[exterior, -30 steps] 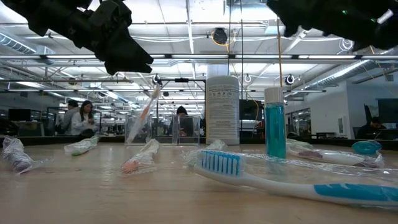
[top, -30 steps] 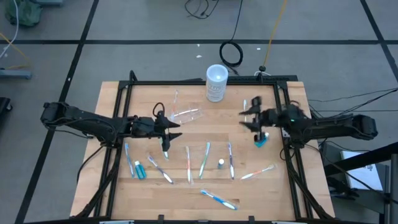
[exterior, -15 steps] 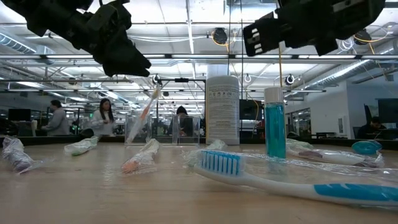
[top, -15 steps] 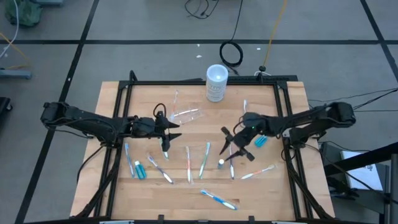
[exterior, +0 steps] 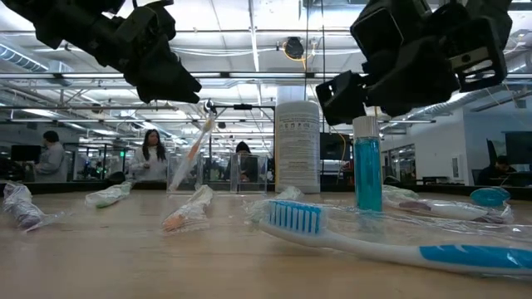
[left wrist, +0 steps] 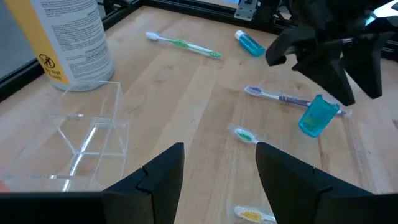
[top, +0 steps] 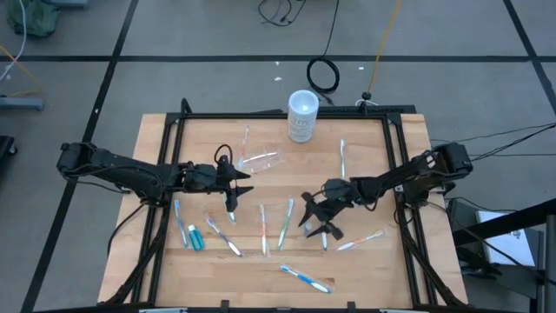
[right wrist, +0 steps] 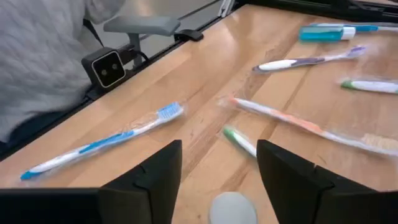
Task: Pick & Place toothbrushing station
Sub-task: Put the middle blue mouthwash bottle into the transparent organizer
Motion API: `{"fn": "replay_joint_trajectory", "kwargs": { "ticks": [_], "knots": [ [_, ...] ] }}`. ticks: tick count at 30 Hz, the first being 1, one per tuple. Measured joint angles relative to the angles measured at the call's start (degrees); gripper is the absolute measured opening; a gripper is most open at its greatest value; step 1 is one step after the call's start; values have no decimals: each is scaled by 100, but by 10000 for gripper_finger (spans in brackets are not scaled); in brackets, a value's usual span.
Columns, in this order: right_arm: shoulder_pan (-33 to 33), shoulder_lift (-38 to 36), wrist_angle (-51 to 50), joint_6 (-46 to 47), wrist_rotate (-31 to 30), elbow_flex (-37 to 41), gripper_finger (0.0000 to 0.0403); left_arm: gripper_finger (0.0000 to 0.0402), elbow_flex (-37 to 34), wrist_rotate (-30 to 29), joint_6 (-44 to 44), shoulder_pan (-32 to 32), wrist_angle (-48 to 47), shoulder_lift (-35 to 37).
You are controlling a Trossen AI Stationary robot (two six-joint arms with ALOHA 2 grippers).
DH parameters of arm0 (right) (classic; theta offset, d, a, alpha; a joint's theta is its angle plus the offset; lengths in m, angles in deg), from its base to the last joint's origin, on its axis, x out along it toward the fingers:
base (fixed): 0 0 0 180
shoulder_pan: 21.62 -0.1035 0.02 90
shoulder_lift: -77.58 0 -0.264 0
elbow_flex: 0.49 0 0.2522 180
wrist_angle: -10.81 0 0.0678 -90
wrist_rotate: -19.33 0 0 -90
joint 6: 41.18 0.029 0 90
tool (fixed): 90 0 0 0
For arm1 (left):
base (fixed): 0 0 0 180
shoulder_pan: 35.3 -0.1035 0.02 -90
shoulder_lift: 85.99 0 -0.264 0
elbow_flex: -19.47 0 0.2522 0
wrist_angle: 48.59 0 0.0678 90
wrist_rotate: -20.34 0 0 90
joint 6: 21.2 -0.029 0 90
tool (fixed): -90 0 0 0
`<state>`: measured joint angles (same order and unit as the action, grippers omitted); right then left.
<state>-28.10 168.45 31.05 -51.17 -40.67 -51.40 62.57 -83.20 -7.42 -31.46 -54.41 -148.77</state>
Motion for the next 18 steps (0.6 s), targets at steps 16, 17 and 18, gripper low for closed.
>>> {"fn": "replay_joint_trajectory", "kwargs": {
  "ticks": [16,17,18],
  "knots": [
    [0,274,-217,29,6,0,216,207,0,-2,-2,1,-2,0],
    [0,294,-259,31,2,2,212,207,0,-1,-2,2,-3,0],
    [0,302,-304,31,3,7,207,207,0,-2,-2,2,-2,0]
  ]
}}
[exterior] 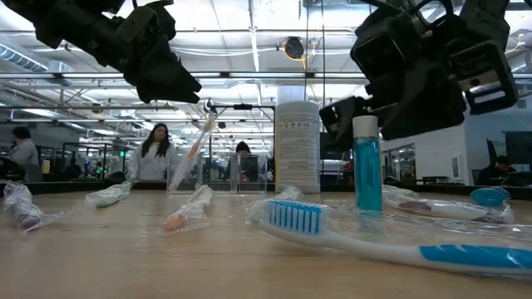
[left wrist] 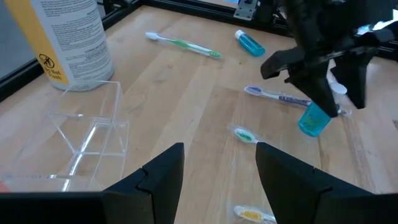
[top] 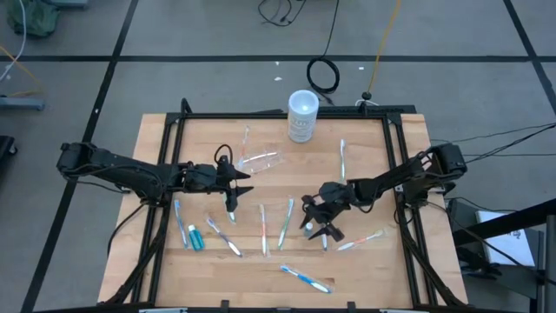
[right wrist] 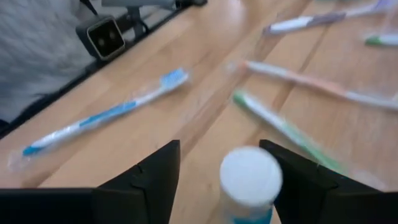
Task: Pick & Place toothbrushing station
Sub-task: Put the middle blue mouthwash bottle into the transparent organizer
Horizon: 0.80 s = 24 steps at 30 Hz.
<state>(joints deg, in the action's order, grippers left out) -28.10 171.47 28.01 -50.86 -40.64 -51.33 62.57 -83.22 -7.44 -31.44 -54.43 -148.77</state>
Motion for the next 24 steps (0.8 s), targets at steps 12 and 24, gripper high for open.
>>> {"fn": "replay_joint_trajectory", "kwargs": {
  "ticks": [12,24],
  "knots": [
    [15,-9,-33,-431,-15,-5,98,207,0,0,-12,-1,-2,0],
    [15,-9,2269,141,-1856,-3,97,207,0,-4,-322,-2,7,0]
  ]
}}
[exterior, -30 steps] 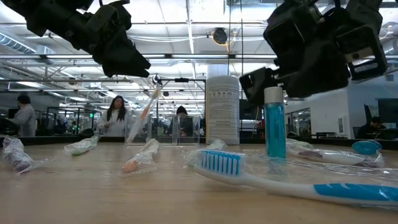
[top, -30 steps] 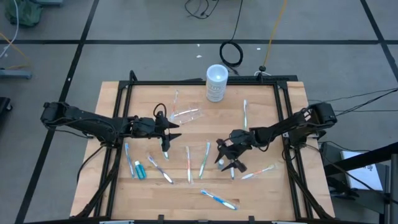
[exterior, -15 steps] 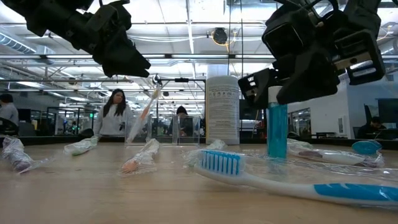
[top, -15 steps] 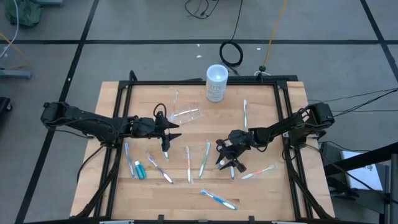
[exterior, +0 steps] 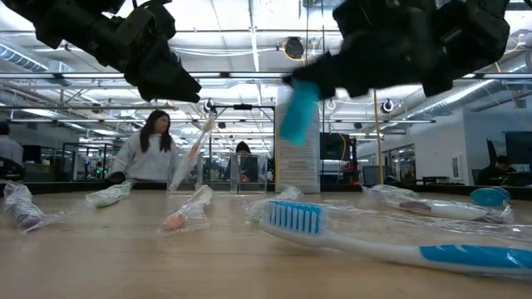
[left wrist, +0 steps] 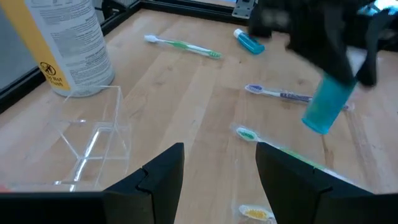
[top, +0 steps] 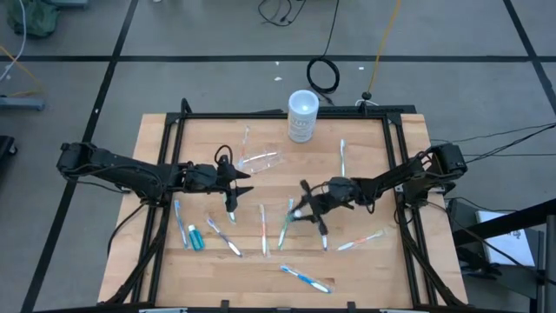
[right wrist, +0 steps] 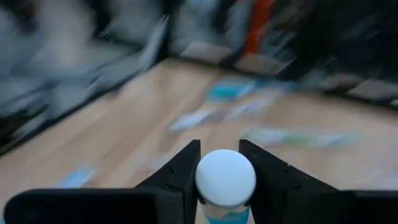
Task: Pick & Place toothbrushing station
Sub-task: Put the middle blue mouthwash bottle into the transparent organizer
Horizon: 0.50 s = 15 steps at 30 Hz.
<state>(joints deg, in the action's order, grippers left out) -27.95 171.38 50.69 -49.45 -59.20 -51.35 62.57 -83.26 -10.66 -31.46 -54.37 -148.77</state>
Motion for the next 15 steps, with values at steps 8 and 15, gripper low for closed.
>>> {"fn": "replay_joint_trajectory", "kwargs": {
  "ticks": [8,15],
  "knots": [
    [413,2,878,16,-2146,-506,84,207,-2,-488,-827,3,457,0],
    [909,479,-763,269,-1743,-1810,92,207,-2,-1310,-1197,2,706,0]
  ]
}}
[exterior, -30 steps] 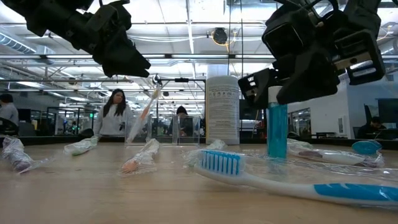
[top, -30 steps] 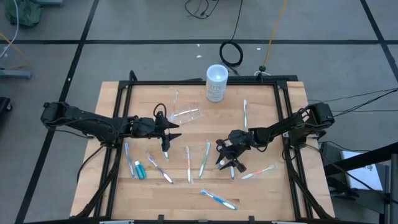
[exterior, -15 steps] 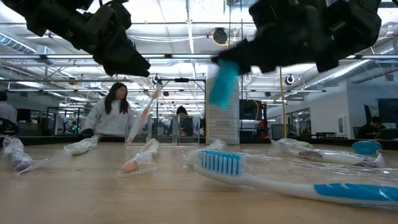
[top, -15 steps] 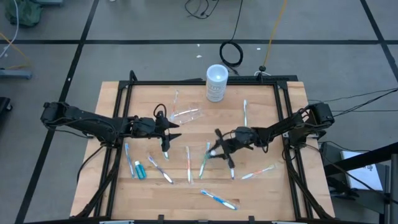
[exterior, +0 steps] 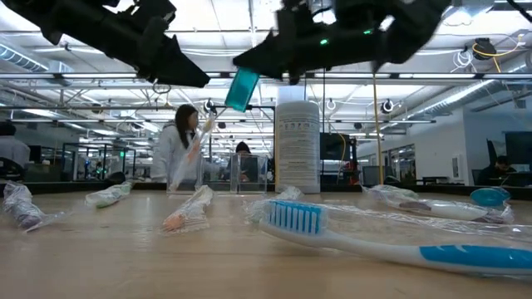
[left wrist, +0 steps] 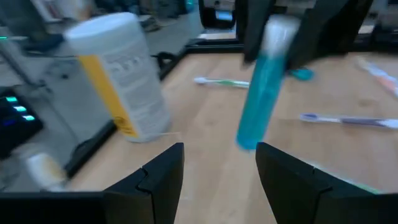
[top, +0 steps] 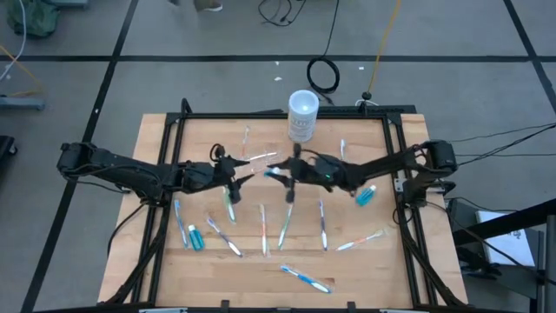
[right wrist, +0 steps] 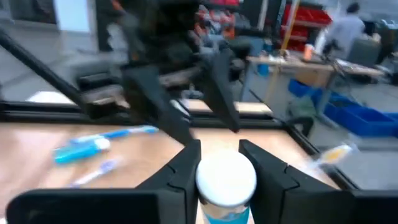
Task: Pick & Place toothbrushing station
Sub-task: Put the middle blue mouthwash bottle into the transparent organizer, then put the right green toothbrush into the transparent organizer
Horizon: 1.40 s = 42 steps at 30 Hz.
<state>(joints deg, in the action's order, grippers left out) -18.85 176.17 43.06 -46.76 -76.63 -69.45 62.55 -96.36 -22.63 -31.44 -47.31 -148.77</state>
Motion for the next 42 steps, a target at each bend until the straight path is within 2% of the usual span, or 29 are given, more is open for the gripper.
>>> {"fn": "replay_joint_trajectory", "kwargs": {
  "ticks": [8,14,24,28,38,42],
  "knots": [
    [419,1362,-170,-89,-88,-1117,85,207,3,-1542,-224,178,-187,435],
    [773,1754,-576,274,-298,-1578,90,207,0,-1515,-127,304,-697,597],
    [1078,1766,-1332,729,-233,-1591,93,207,0,-1488,9,326,-800,575],
    [1083,1762,-1370,730,165,-1591,110,207,0,-1486,15,326,-800,575],
    [1106,1762,-1501,689,155,-1591,159,207,0,-1480,24,326,-800,575],
    [1102,1711,-1559,408,156,-1589,171,207,0,-1480,24,326,-800,575]
  ]
}}
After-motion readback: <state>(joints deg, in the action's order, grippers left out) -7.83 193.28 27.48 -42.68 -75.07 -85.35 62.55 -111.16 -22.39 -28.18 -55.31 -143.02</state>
